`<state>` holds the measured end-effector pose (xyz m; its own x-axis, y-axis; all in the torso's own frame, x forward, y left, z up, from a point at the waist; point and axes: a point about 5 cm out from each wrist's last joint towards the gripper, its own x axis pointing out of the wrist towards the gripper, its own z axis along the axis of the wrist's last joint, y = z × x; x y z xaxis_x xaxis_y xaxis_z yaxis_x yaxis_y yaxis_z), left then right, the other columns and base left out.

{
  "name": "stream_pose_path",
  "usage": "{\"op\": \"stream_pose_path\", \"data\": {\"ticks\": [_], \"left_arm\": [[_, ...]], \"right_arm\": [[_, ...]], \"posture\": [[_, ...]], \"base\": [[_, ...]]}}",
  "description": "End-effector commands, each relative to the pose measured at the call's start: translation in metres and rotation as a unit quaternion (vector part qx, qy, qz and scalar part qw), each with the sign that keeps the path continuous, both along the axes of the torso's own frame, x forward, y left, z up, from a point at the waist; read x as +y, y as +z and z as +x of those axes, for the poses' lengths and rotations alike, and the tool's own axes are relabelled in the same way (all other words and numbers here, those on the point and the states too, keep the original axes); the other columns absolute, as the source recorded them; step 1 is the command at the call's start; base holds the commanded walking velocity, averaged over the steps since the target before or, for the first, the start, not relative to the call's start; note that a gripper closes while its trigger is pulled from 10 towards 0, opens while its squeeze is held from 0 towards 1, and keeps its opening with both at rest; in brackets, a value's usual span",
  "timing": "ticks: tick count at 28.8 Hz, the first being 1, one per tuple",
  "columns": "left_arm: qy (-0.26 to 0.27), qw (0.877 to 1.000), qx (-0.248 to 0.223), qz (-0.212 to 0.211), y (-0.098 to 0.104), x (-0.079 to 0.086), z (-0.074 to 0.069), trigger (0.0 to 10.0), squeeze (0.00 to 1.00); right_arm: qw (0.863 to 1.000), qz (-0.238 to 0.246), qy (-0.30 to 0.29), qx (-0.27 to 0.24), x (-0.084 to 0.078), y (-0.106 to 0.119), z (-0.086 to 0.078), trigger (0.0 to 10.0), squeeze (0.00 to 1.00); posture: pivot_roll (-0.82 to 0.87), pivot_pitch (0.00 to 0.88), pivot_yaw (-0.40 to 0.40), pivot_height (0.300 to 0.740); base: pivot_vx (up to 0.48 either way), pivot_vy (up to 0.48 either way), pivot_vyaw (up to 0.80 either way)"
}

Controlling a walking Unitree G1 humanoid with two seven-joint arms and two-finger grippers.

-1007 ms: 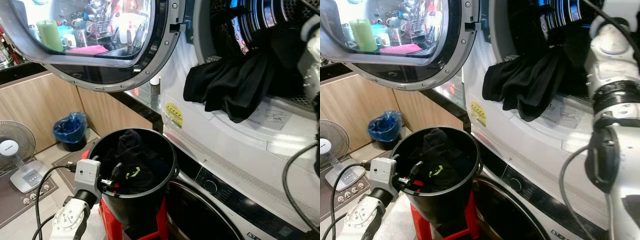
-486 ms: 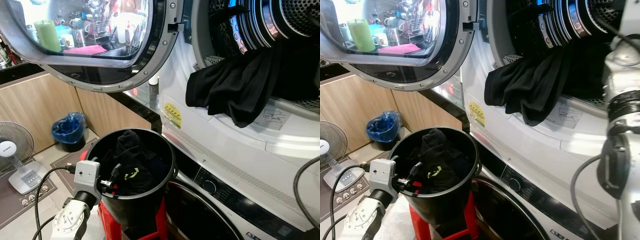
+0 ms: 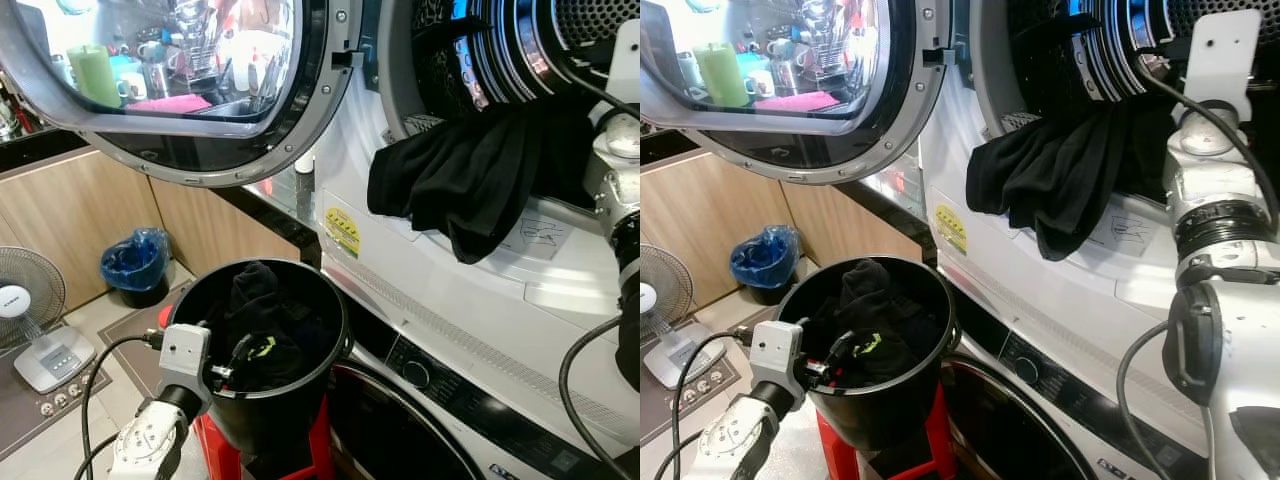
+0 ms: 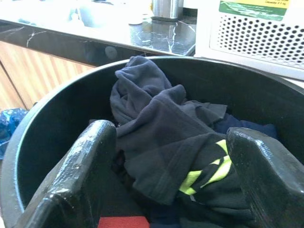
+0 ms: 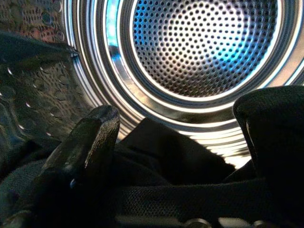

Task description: Clothes washing

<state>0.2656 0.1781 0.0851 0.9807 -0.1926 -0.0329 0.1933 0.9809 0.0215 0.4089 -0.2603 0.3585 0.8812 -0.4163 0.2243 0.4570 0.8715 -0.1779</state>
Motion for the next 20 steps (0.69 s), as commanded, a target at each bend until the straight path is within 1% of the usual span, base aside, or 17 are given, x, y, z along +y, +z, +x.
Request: {"op": "stream_pose_path", "data": {"ticks": [1,3,4,5,6,9,10,11,12,13,14,16,17,19,20], "left_arm": [[-0.004,1.0,0.012,-0.001,-0.003,-0.002,-0.002,10.0,0.0],[-0.005,1.0,0.013,-0.002,-0.003,-0.002,-0.002,10.0,0.0],[-0.004,1.0,0.014,-0.004,-0.003,-0.002,-0.002,10.0,0.0],[-0.003,1.0,0.014,-0.006,-0.003,-0.002,-0.002,10.0,0.0],[-0.003,1.0,0.015,-0.007,-0.003,-0.002,-0.001,10.0,0.0],[-0.003,1.0,0.016,-0.007,-0.003,-0.002,-0.001,10.0,0.0],[-0.002,1.0,0.017,-0.007,-0.003,-0.001,-0.001,10.0,0.0],[-0.002,1.0,0.017,-0.007,-0.003,-0.001,-0.001,10.0,0.0],[-0.001,1.0,0.018,-0.008,-0.004,-0.001,-0.001,10.0,0.0],[-0.001,1.0,0.018,-0.008,-0.004,-0.001,-0.001,10.0,0.0],[0.0,1.0,0.02,-0.009,-0.004,0.0,-0.001,10.0,0.0],[0.0,1.0,0.021,-0.009,-0.004,0.0,-0.001,10.0,0.0],[-0.001,1.0,0.022,-0.01,-0.004,-0.001,-0.001,10.0,0.0],[-0.002,1.0,0.024,-0.011,-0.005,-0.001,-0.001,10.0,0.0],[-0.002,1.0,0.025,-0.012,-0.005,-0.001,-0.001,10.0,0.0]], "right_arm": [[0.998,0.046,0.018,0.046,0.004,-0.028,0.005,10.0,0.0],[0.997,0.06,0.026,0.043,0.005,-0.027,0.005,10.0,0.0],[0.997,0.057,0.029,0.044,0.005,-0.026,0.005,10.0,0.0],[0.997,0.033,0.036,0.055,0.005,-0.024,0.005,10.0,0.0],[0.997,0.019,0.04,0.061,0.006,-0.023,0.005,10.0,0.0],[0.997,0.002,0.039,0.067,0.004,-0.019,0.004,10.0,0.0],[0.997,-0.013,0.032,0.069,0.002,-0.014,0.003,10.0,0.0],[0.997,-0.013,0.032,0.069,0.002,-0.014,0.003,10.0,0.0],[0.997,-0.029,0.029,0.069,0.002,-0.007,0.002,10.0,0.0],[0.997,-0.029,0.029,0.069,0.002,-0.007,0.002,10.0,0.0],[0.996,-0.047,0.028,0.064,0.002,0.002,0.001,10.0,0.0],[0.996,-0.052,0.028,0.063,0.003,0.005,0.001,10.0,0.0],[0.995,-0.07,0.034,0.055,0.006,0.017,0.0,10.0,0.0],[0.994,-0.08,0.042,0.053,0.008,0.025,-0.001,10.0,0.0],[0.995,-0.076,0.049,0.051,0.009,0.027,-0.001,10.0,0.0]], "posture": [[0.09,0.038,0.0,0.74],[0.09,0.038,0.0,0.74],[0.09,0.038,0.0,0.74],[0.08,0.042,0.001,0.74],[0.08,0.042,0.001,0.74],[0.07,0.042,0.0,0.74],[0.07,0.041,-0.002,0.74],[0.07,0.041,-0.002,0.74],[0.06,0.041,-0.002,0.74],[0.06,0.041,-0.002,0.74],[0.06,0.043,-0.003,0.74],[0.06,0.043,-0.003,0.74],[0.06,0.044,-0.004,0.74],[0.06,0.044,-0.004,0.74],[0.06,0.044,-0.004,0.74]], "base": [[0.0,0.0,0.0],[0.0,0.0,0.0],[0.0,0.0,0.0],[0.0,0.0,0.0],[0.0,0.0,0.0],[0.0,0.0,0.0],[0.0,0.0,0.0],[0.0,0.0,0.0],[0.0,0.0,0.0],[0.0,0.0,0.0],[0.0,0.0,0.0],[0.0,0.0,0.0],[0.0,0.0,0.0],[0.0,0.0,0.0],[0.0,0.0,0.0]]}}
